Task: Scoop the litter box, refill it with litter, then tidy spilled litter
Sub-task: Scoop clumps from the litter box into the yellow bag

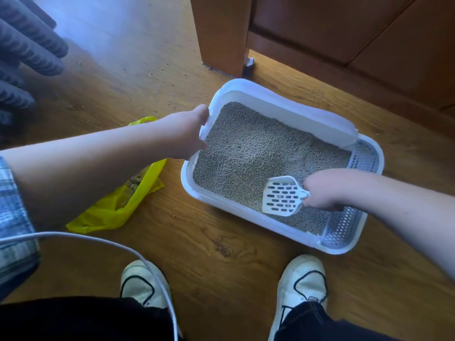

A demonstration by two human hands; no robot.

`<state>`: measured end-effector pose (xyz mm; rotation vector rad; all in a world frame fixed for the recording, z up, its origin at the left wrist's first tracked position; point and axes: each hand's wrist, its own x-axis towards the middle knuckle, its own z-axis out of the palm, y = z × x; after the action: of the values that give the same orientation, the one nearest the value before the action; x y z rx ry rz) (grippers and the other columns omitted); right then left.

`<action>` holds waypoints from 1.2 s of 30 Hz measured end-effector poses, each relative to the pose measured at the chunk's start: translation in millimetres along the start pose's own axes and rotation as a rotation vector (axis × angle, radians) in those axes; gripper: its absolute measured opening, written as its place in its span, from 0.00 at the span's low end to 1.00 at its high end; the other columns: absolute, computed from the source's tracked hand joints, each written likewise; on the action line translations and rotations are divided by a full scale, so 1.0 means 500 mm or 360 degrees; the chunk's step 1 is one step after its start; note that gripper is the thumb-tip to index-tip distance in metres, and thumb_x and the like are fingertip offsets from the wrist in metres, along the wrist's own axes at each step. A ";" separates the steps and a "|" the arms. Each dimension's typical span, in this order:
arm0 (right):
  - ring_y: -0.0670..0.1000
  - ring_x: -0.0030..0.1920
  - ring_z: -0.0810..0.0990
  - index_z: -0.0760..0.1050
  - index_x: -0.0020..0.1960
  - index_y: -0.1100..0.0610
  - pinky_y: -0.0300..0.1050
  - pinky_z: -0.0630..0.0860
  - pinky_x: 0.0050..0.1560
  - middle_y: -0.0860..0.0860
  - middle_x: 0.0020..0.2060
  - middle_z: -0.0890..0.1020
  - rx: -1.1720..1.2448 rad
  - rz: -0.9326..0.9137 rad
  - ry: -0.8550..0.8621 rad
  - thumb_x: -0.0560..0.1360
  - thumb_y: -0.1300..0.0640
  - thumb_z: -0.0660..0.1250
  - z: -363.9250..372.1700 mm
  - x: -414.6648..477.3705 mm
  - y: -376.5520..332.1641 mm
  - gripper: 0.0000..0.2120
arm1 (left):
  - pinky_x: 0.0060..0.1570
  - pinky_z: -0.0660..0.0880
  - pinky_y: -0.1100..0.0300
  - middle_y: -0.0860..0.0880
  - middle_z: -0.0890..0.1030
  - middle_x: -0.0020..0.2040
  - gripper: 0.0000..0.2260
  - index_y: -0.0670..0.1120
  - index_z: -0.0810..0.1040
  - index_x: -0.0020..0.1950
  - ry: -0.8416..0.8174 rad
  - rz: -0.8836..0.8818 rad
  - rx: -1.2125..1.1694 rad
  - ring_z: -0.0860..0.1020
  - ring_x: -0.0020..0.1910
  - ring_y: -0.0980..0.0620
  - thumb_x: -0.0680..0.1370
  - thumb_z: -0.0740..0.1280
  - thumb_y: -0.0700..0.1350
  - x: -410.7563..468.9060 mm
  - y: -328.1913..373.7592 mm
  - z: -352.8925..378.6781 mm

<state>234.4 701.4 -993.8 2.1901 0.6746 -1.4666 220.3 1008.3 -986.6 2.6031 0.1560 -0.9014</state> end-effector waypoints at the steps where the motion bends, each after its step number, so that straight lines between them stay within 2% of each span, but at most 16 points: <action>1: 0.48 0.32 0.80 0.77 0.46 0.54 0.41 0.77 0.32 0.48 0.35 0.82 0.0038 -0.0016 0.0019 0.80 0.49 0.59 0.010 0.004 -0.008 0.12 | 0.44 0.78 0.48 0.44 0.81 0.48 0.20 0.49 0.64 0.59 0.0002 0.0000 0.0000 0.79 0.40 0.43 0.75 0.72 0.46 -0.001 0.001 0.000; 3: 0.48 0.35 0.78 0.77 0.47 0.53 0.41 0.75 0.32 0.48 0.38 0.80 0.0077 -0.0047 0.0085 0.81 0.48 0.58 0.029 0.011 -0.025 0.12 | 0.45 0.78 0.48 0.44 0.81 0.48 0.19 0.49 0.64 0.59 0.0002 -0.0002 -0.0002 0.79 0.40 0.42 0.75 0.71 0.46 -0.002 0.002 0.000; 8: 0.53 0.46 0.81 0.75 0.51 0.56 0.47 0.76 0.41 0.51 0.45 0.81 0.0366 -0.0109 0.0139 0.82 0.47 0.57 0.061 0.024 -0.064 0.14 | 0.45 0.79 0.46 0.44 0.81 0.47 0.19 0.48 0.64 0.59 0.0003 0.0015 -0.0009 0.79 0.38 0.43 0.75 0.71 0.46 -0.003 0.001 -0.002; 13: 0.54 0.44 0.76 0.72 0.49 0.55 0.47 0.70 0.41 0.51 0.44 0.77 0.0583 -0.0174 0.0277 0.82 0.46 0.57 0.072 0.043 -0.100 0.13 | 0.45 0.79 0.45 0.43 0.81 0.48 0.19 0.48 0.64 0.60 0.0004 0.0016 -0.0002 0.80 0.38 0.42 0.76 0.71 0.46 -0.001 0.000 0.000; 20: 0.55 0.44 0.75 0.68 0.44 0.52 0.47 0.70 0.43 0.50 0.43 0.74 0.0684 -0.0240 0.0364 0.81 0.45 0.58 0.046 0.075 -0.131 0.12 | 0.41 0.81 0.45 0.44 0.83 0.45 0.17 0.50 0.63 0.56 -0.0019 0.0026 -0.0058 0.81 0.33 0.45 0.76 0.71 0.46 -0.001 -0.004 -0.002; 23: 0.55 0.44 0.75 0.70 0.45 0.53 0.47 0.69 0.42 0.49 0.42 0.75 0.0661 -0.0267 0.0384 0.81 0.45 0.58 0.023 0.086 -0.143 0.13 | 0.38 0.81 0.45 0.45 0.83 0.44 0.17 0.51 0.64 0.55 -0.0028 0.0032 -0.0085 0.82 0.31 0.46 0.76 0.72 0.46 0.001 -0.004 -0.002; 28: 0.55 0.44 0.74 0.68 0.44 0.51 0.48 0.68 0.42 0.49 0.42 0.73 0.0713 -0.0320 0.0444 0.81 0.44 0.59 0.002 0.109 -0.171 0.13 | 0.39 0.81 0.46 0.43 0.83 0.44 0.18 0.50 0.64 0.56 -0.0045 0.0018 -0.0070 0.82 0.32 0.46 0.76 0.72 0.46 0.003 -0.003 -0.004; 30: 0.56 0.44 0.75 0.67 0.42 0.50 0.48 0.70 0.42 0.48 0.40 0.73 0.0770 -0.0340 0.0476 0.80 0.43 0.59 0.004 0.115 -0.175 0.13 | 0.39 0.81 0.46 0.44 0.83 0.44 0.18 0.51 0.64 0.56 -0.0054 0.0014 -0.0079 0.82 0.32 0.46 0.76 0.72 0.46 0.002 -0.004 -0.004; 33: 0.57 0.46 0.77 0.70 0.46 0.52 0.51 0.75 0.47 0.50 0.42 0.76 0.0845 -0.0404 0.0518 0.80 0.43 0.60 0.011 0.119 -0.168 0.13 | 0.38 0.81 0.46 0.45 0.84 0.44 0.17 0.52 0.64 0.55 -0.0059 0.0006 -0.0102 0.83 0.31 0.47 0.76 0.72 0.46 0.001 -0.006 -0.006; 36: 0.57 0.45 0.76 0.68 0.45 0.53 0.50 0.74 0.45 0.49 0.41 0.74 0.0884 -0.0471 0.0564 0.80 0.43 0.60 0.018 0.118 -0.160 0.14 | 0.36 0.82 0.45 0.44 0.84 0.44 0.18 0.52 0.63 0.55 -0.0077 -0.0009 -0.0119 0.83 0.30 0.46 0.76 0.72 0.46 0.000 -0.005 -0.008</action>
<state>199.0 769.2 -1058.0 2.9295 0.8056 -1.5617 222.0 1012.3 -984.5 2.5110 0.1804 -0.9414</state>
